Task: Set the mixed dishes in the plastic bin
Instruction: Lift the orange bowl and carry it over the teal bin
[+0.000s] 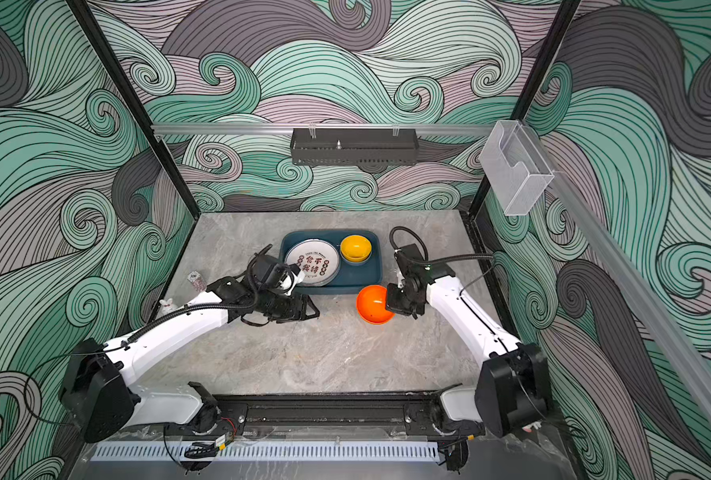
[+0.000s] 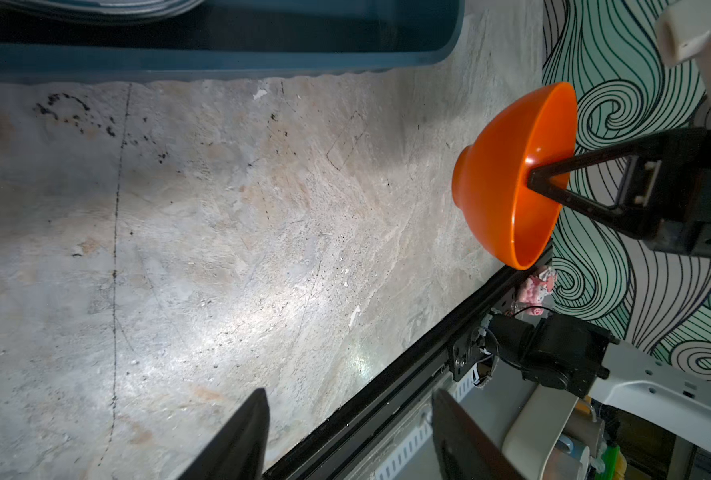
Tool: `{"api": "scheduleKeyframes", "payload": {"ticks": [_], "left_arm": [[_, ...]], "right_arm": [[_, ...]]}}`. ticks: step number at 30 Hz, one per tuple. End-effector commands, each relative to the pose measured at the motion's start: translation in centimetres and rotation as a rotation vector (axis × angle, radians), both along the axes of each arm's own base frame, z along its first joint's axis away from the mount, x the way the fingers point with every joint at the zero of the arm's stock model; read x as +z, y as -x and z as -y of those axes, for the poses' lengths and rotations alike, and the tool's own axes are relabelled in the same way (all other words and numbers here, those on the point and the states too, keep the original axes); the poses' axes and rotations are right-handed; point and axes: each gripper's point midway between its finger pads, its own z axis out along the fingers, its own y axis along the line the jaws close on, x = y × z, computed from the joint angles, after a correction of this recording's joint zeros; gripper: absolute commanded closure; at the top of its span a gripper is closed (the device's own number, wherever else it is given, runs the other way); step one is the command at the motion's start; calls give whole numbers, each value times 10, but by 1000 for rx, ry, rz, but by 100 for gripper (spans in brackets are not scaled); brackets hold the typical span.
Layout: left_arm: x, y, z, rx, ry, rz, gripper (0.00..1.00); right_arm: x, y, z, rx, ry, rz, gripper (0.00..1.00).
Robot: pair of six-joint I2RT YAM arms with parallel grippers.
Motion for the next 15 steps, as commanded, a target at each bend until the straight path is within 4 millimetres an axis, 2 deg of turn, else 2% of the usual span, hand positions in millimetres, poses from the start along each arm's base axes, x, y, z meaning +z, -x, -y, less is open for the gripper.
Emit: {"api": "scheduleKeyframes", "payload": {"ticks": [1,15], "left_arm": [[0,-1,-16,57,-29,1,35],[5,-7,-55,190,-32,17,35]], "right_arm": [[10,-16,-5,14,1,26,100],[26,-81,-28,9,-8,68,100]]}}
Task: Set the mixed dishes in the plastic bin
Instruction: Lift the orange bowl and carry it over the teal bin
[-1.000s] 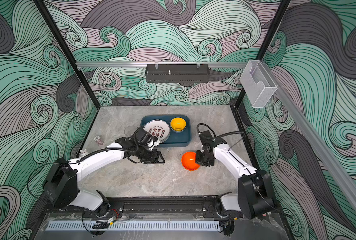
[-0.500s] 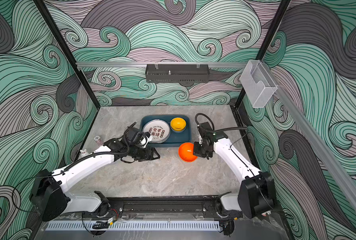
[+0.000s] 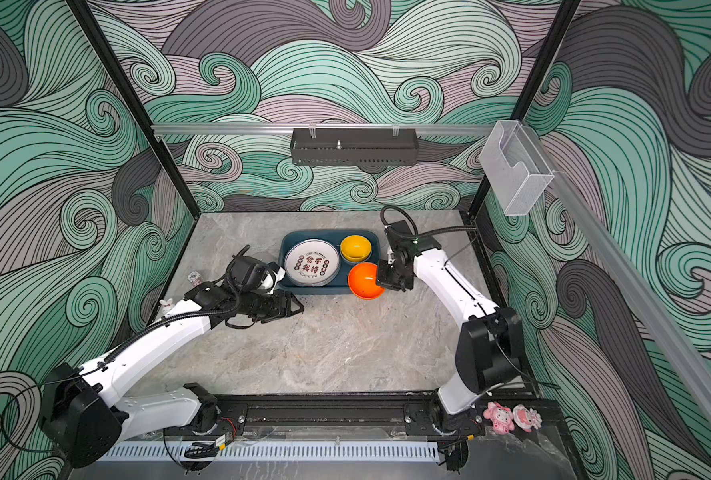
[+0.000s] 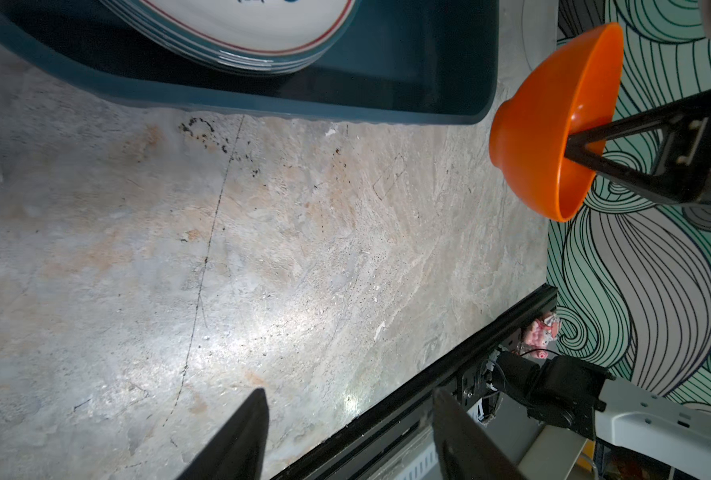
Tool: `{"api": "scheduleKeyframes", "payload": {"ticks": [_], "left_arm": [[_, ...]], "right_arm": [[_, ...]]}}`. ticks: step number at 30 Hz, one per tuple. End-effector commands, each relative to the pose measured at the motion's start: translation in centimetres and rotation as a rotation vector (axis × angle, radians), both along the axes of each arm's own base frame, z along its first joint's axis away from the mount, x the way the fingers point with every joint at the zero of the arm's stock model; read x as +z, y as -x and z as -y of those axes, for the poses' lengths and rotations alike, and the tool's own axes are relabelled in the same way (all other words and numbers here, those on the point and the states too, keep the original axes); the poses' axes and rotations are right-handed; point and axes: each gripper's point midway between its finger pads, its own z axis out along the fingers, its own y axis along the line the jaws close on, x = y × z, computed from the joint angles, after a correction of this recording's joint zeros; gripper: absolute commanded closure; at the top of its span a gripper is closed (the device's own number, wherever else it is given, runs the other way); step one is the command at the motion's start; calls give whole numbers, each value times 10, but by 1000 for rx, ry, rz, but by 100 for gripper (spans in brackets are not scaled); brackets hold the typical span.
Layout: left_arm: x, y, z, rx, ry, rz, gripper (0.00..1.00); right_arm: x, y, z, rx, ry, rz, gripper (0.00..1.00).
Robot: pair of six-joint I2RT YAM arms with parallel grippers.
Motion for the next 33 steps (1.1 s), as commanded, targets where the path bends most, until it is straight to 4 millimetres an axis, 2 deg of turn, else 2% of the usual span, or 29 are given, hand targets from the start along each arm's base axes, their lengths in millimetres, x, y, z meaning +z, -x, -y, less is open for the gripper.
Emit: {"api": "scheduleKeyframes", "payload": {"ticks": [1,20,33], "left_arm": [[0,2,-13,44,-15,-8,35],[4,9,-36,116,-9,8,35],[2,9,-43,139,-18,14,35]], "right_arm": [[11,-19,-6,2,0,37,100],[10,-114,-20,-65,-7,66,100],[-2,-158,-28,-83,-19,51,100]]}}
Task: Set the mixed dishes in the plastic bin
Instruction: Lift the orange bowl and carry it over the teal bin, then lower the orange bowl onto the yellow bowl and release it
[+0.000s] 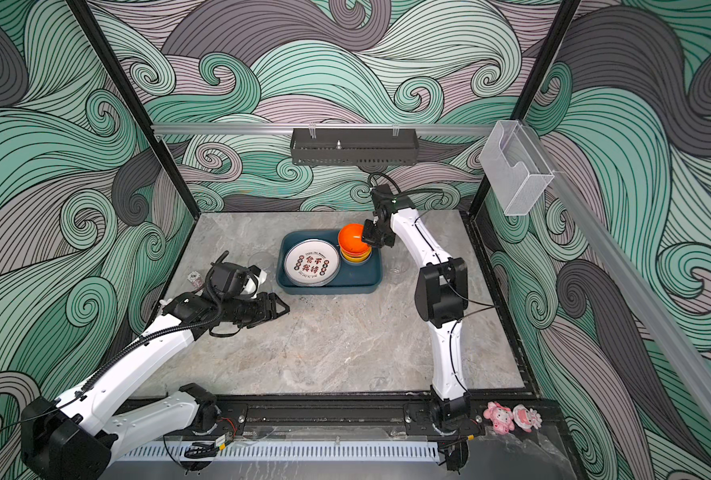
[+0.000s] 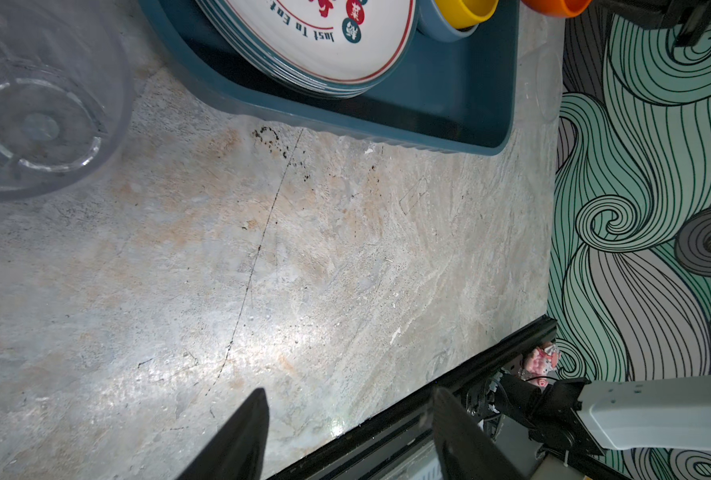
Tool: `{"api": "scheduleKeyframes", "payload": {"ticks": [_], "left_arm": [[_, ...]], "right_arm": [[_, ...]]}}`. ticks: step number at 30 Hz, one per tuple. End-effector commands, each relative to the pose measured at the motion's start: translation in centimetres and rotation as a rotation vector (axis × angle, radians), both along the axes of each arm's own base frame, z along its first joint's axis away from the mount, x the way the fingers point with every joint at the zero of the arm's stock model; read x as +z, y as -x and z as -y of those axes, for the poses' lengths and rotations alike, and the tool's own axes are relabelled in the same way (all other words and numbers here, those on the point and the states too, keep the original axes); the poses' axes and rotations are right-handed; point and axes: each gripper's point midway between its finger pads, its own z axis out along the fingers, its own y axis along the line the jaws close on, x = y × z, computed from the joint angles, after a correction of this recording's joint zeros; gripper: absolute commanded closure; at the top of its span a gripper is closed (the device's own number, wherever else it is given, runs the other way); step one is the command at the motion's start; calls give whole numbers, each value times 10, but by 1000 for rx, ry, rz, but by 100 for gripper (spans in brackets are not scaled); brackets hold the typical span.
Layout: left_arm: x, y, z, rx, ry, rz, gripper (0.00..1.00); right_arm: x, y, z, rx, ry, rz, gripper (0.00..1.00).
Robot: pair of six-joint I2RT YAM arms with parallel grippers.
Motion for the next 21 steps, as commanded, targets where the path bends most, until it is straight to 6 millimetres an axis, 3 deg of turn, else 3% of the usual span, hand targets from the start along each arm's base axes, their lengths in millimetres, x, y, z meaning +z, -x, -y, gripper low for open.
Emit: {"api": "scheduleKeyframes", "payload": {"ticks": [1,21], "left_arm": [[-2,3,-8,29,-19,-11,35],[-11,3,-8,43,-15,-52,35]], "right_arm": [[1,-5,2,-18,-8,-13,100],[-30,-26,2,-35,-5,-53,100]]}}
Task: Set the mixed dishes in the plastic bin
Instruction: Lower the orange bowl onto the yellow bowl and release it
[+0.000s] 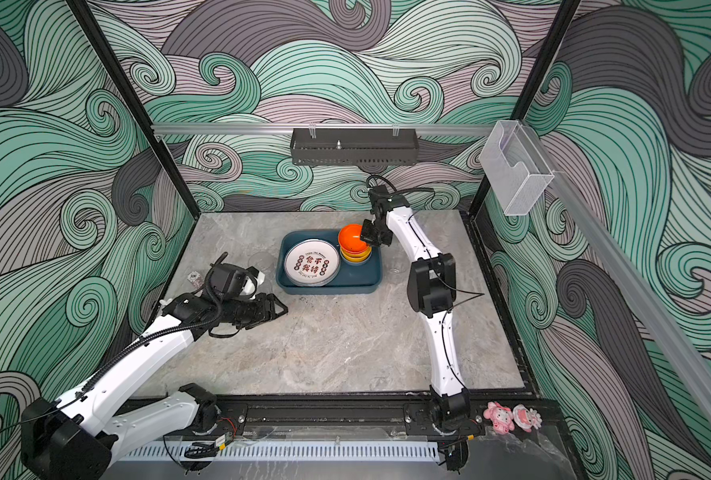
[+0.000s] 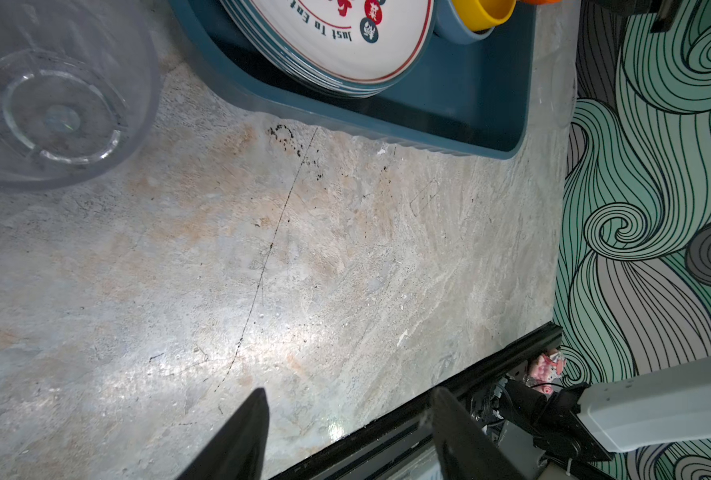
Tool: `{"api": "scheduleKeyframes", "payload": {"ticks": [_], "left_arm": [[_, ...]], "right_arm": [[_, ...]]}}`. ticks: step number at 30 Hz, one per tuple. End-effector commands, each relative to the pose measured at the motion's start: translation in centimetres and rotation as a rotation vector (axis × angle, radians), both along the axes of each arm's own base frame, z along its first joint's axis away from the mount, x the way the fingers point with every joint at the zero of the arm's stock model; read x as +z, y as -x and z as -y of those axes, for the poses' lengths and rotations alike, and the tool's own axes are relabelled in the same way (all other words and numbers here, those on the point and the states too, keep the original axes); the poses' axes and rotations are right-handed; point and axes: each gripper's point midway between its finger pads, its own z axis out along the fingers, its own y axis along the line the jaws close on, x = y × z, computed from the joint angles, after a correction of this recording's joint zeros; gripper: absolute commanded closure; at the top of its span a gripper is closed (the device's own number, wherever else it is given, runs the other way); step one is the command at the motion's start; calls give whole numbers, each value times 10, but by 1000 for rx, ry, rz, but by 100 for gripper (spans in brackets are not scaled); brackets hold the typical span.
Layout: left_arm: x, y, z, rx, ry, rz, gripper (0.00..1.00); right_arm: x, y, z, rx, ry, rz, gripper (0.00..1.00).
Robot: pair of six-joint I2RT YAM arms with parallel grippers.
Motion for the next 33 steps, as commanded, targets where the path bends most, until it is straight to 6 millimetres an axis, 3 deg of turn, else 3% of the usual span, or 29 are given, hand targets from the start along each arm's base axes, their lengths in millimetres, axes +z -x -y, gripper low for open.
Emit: {"api": "scheduleKeyframes", "payload": {"ticks": [1,33], "left_arm": [[-6,2,-3,16,-8,-32,35],[-12,7,-1,9,12,-68,36]], "right_arm": [[-1,-3,2,-12,-13,-8,100],[-25,-3,5,-13,13,-49,98]]}}
